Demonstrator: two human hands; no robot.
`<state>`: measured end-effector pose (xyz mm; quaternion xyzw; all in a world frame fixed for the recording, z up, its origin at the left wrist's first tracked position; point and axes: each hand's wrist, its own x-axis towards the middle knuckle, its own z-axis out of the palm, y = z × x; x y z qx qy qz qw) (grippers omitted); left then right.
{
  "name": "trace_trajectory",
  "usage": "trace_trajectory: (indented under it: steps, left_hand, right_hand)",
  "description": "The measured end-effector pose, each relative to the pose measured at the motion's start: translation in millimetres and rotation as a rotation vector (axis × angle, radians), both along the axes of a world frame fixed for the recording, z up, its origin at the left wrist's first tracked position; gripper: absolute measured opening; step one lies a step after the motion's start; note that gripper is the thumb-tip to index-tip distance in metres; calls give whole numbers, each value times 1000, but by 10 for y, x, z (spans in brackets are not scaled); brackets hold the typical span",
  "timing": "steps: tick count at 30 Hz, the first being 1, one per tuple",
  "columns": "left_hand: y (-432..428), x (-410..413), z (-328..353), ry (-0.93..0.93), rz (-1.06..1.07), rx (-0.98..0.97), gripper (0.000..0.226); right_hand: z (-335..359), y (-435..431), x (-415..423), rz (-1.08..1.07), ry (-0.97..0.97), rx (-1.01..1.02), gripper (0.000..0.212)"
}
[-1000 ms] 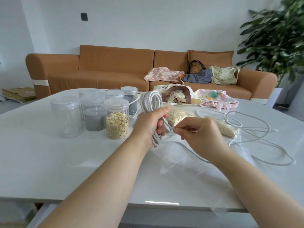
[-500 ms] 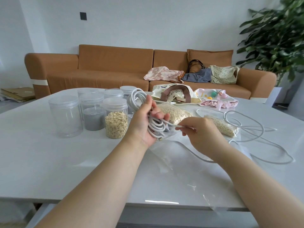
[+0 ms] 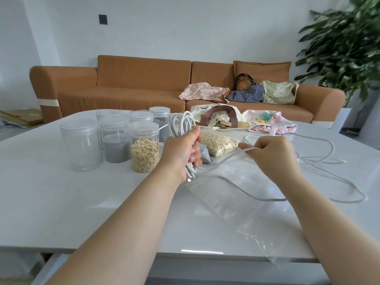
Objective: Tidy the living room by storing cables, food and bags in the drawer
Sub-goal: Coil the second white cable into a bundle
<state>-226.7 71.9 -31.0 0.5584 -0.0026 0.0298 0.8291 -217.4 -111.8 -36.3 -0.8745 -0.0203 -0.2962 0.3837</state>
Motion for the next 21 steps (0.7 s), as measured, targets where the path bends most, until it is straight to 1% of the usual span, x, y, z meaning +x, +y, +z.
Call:
trace_trajectory:
  steps: [3,5,7,9,10,12,14,17,18,21]
  left_hand:
    - [10,17,-9,26,125,167,35]
    - [22,34,-30,10,177,277,35]
    - [27,32,-45,20,158,310,37]
    - [20,22,-49,59,78,281,40]
    - [13,17,-44,83,31,260,41]
    - [14,3,-28,144,-85,195,39]
    - [25,-12,-15,189,-229,143,30]
    - [22,-73,-8,210,-458,143,12]
    - [20,-94,-6,217,-521,153,7]
    - [8,-127,-7,225,-632,171,11]
  right_hand:
    - [4,28,-21,66,6,-64,48]
    - [29,60,-62,201,1,-47,39]
    - [62,71,-98,385,27,36,27]
    - [84,56,-106,557,54,154,14]
    - [91,48,-107,617,54,216,13]
    - [109,49,-113,674,17,266,23]
    - [151,70,-149,686,-72,236,31]
    - [213,105,-205,675,-196,183,21]
    - [223,111,-215,669,-219,163,21]
    - [222,141,-217,647,-225,147,30]
